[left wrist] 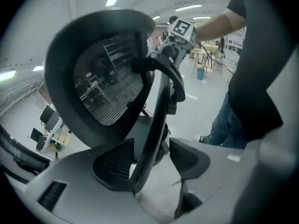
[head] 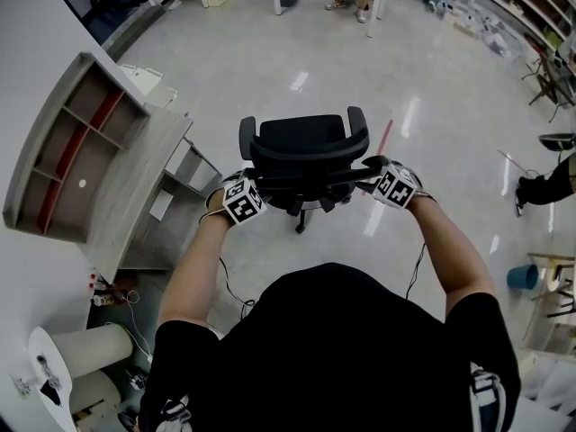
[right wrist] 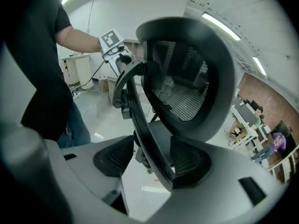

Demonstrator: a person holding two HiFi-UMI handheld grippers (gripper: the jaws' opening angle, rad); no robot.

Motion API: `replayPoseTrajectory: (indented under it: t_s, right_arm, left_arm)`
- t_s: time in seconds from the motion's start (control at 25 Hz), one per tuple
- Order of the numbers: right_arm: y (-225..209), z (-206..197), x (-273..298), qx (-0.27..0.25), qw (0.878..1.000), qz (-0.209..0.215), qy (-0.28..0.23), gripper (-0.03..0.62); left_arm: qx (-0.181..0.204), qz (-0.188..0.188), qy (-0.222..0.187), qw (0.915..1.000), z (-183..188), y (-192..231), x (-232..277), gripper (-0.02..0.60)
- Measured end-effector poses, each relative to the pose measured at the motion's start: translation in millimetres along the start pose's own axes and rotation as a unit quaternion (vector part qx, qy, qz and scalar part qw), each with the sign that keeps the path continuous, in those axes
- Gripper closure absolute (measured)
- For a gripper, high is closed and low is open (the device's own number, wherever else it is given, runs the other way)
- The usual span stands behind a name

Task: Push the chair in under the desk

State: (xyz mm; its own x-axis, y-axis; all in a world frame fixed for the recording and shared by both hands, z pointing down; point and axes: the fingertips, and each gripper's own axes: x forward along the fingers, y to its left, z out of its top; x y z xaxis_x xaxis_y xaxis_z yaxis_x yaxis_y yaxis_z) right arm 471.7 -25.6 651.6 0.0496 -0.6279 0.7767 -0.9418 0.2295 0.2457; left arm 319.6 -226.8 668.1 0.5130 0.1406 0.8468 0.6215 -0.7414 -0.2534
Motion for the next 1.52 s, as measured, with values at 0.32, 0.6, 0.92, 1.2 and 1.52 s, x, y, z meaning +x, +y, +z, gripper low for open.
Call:
replayPoseTrajectory:
  t_s: [0.32,0.6,0.92,1.2,1.52]
  right_arm:
    - [-4.7,-27.0,32.3,-0.088,0.992,-0.007,0.088,0.341]
    - [-6.6,-46.0,61.3,-0.136,0.982,0.005,0.133,0.339]
    - [-13.3,-62.4,85.6,-0.171,0.971,0.000,0.169,0.382]
    - [-12.8,-64.6,85.1,-0.192,0.967,-0.015,0.169,0.434]
    - [-10.7,-66.2,85.0,-0.201,0.964,-0.011,0.173,0.450]
  left_arm:
    - [0.105,-0.014,0.111,0.9882,-33.4,2.4,43.4,0.314]
    - [0.117,-0.039,0.155,0.9802,-52.0,0.0,73.2,0.311]
    - [0.145,-0.025,0.178,0.9731,-56.8,8.7,90.8,0.331]
    - [0.161,-0.003,0.166,0.9730,-53.7,11.3,89.8,0.411]
    - [0.128,0.003,0.179,0.9755,-56.7,6.7,88.6,0.419]
